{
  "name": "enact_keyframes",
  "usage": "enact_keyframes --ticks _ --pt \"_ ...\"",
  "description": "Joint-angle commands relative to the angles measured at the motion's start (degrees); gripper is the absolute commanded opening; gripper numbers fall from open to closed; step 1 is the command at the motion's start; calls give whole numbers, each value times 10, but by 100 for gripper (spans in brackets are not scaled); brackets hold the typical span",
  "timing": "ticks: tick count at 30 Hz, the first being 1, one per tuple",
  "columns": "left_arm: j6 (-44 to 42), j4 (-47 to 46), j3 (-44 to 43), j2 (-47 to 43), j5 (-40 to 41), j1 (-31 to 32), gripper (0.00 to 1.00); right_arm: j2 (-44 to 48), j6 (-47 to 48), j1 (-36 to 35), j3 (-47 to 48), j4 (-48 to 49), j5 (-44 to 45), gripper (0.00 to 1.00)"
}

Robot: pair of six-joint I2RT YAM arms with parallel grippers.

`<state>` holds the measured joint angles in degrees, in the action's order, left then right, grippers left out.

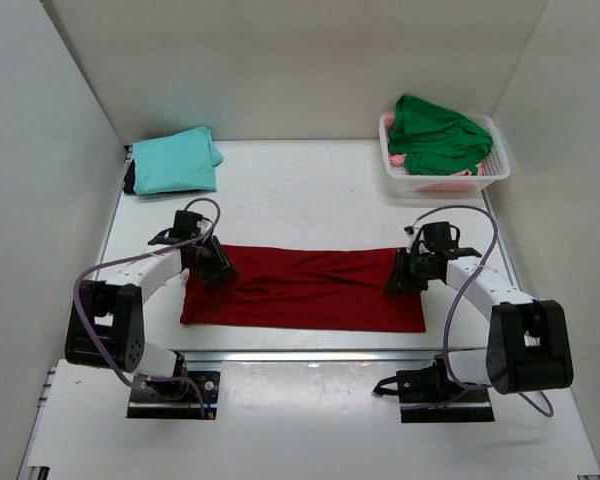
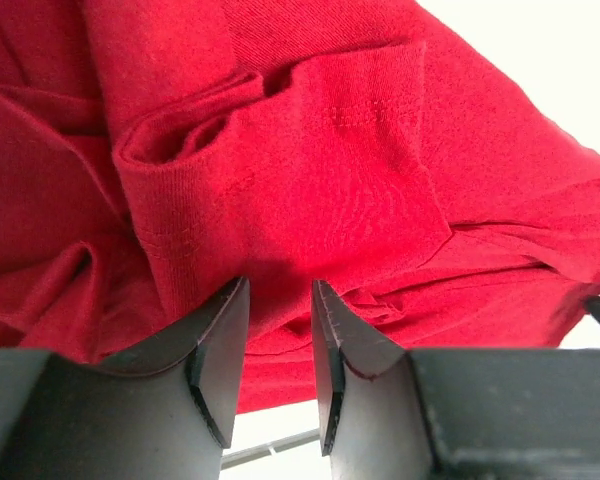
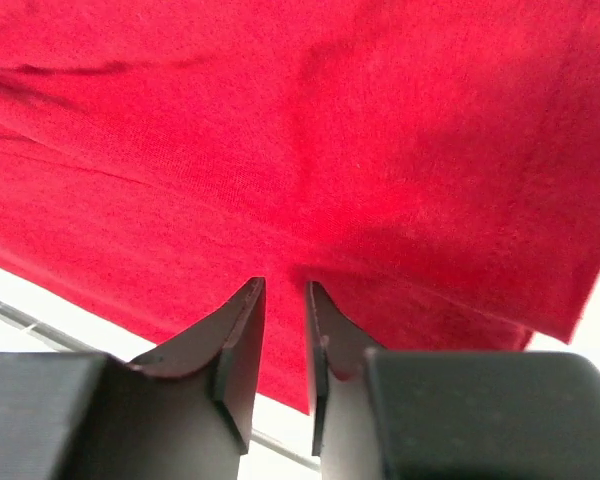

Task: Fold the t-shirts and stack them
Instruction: Rotate the tshirt 90 degrees

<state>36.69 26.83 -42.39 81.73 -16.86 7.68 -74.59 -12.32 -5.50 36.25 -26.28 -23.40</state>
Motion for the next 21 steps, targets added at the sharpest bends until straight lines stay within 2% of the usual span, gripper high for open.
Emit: enact_keyframes --ticks 1,7,10,12,16,21 --pt "-1 18 -40 4 43 21 42 19 2 4 66 -8 23 21" --pt "-3 37 -92 66 126 53 43 -70 10 6 155 24 27 25" --pt "-14 59 -127 132 143 64 43 -159 17 8 174 11 28 25" --pt "-19 64 -159 170 149 74 42 -187 19 1 182 -22 37 25" --pt "-25 78 -211 248 162 89 43 -181 1 -5 147 -51 85 26" --pt "-43 116 -375 356 157 99 42 -127 -55 -37 90 -83 107 26"
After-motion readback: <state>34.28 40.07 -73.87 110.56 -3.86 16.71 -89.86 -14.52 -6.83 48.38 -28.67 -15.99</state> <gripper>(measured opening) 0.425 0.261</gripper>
